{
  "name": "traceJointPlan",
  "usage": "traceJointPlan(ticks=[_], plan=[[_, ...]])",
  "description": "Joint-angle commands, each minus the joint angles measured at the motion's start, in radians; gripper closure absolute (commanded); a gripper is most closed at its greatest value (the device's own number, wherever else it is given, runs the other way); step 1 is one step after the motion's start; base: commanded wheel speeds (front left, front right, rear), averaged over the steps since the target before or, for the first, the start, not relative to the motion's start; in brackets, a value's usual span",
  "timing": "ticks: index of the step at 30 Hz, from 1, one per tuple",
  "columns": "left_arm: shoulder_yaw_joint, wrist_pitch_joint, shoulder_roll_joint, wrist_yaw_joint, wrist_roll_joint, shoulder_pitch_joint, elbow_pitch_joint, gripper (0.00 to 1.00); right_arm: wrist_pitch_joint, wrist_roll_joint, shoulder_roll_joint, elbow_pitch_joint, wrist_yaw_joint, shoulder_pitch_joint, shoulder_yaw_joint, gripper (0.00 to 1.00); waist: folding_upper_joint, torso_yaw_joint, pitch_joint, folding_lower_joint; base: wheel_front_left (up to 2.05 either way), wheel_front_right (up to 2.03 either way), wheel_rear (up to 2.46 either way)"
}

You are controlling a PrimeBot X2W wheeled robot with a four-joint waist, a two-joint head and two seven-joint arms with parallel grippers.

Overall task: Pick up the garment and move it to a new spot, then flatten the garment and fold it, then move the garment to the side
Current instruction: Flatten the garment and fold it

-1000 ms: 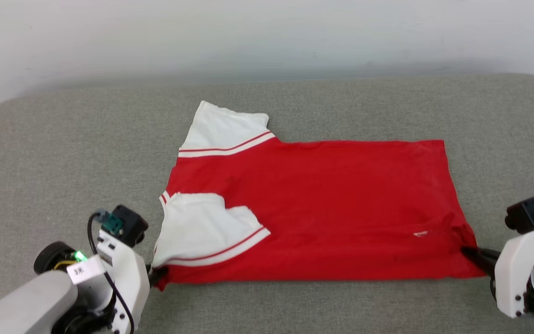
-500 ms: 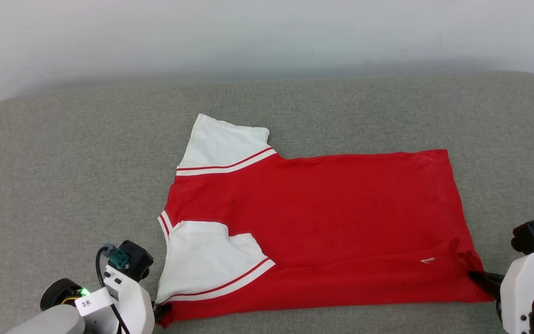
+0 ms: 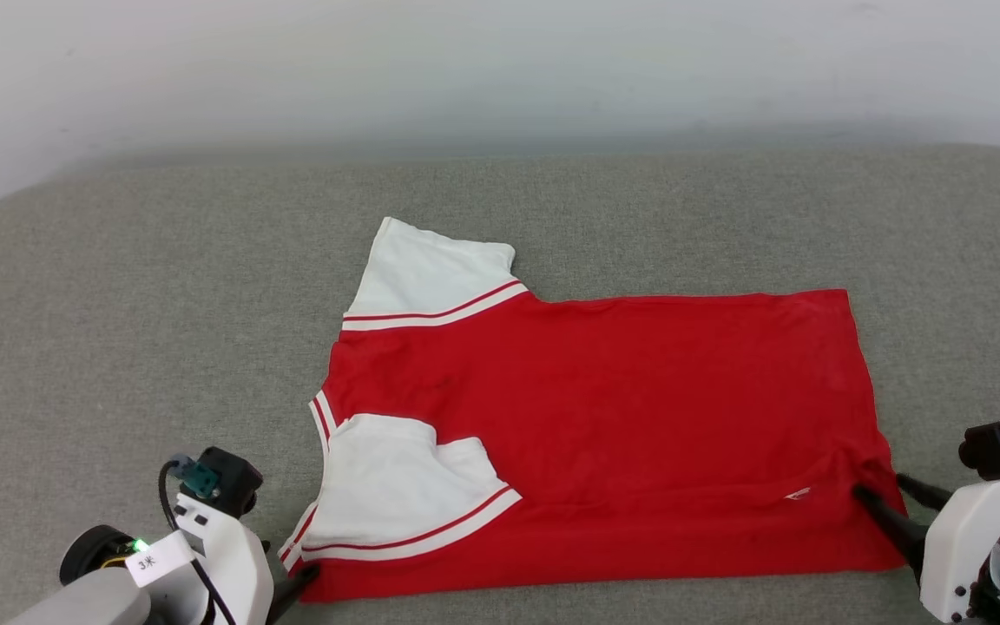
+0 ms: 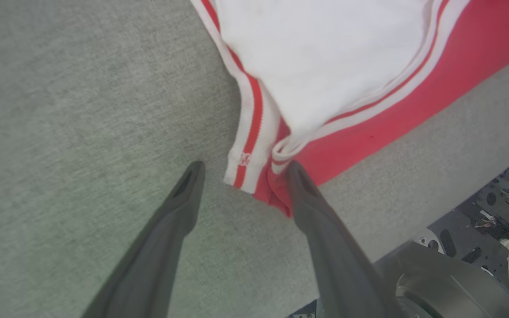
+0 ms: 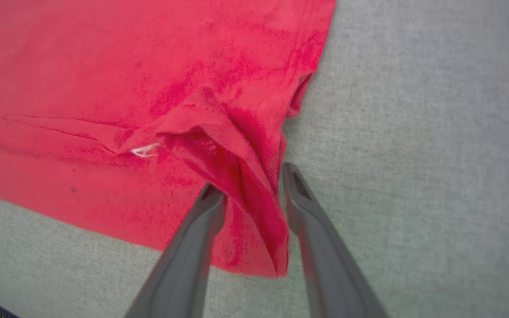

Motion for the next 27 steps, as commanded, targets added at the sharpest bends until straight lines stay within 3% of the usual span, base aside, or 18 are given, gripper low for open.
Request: traceJointPlan(ticks=[1, 6, 11, 16, 20, 27], plan=[[0.011, -0.009, 0.012, 0.000, 0.001, -0.005, -0.009, 0.00, -0.032, -0.014, -0.009, -0.017, -0.001, 0.010, -0.011, 0.00, -0.0001, 0.005, -0.013, 0.0000, 0.00, 0.00, 0.00], [0.055, -0.024, 0.067, 0.015, -0.015, -0.031, -0.077, 0.00, -0.146, -0.059, -0.010, -0.088, -0.001, 0.020, -0.083, 0.00, -0.0001, -0.001, -0.034, 0.0000, 0.00, 0.00, 0.00], [0.113, -0.074, 0.100, 0.042, 0.014, -0.092, -0.126, 0.00, -0.257, -0.162, 0.058, -0.172, -0.001, 0.017, -0.191, 0.00, -0.0001, -0.018, -0.038, 0.0000, 0.00, 0.00, 0.00], [0.165, -0.144, 0.060, 0.063, 0.046, -0.174, -0.099, 0.00, -0.335, -0.304, 0.172, -0.265, -0.001, 0.032, -0.312, 0.00, -0.0001, -0.040, -0.028, 0.0000, 0.00, 0.00, 0.00], [0.186, -0.166, 0.015, 0.049, 0.058, -0.254, -0.032, 0.00, -0.386, -0.409, 0.266, -0.346, -0.001, 0.046, -0.392, 0.00, -0.0001, -0.067, -0.007, 0.0000, 0.00, 0.00, 0.00], [0.199, -0.069, -0.063, -0.001, 0.026, -0.413, 0.121, 0.00, -0.395, -0.504, 0.364, -0.457, -0.001, 0.057, -0.428, 0.00, -0.0001, -0.124, 0.078, 0.0000, 0.00, 0.00, 0.00]])
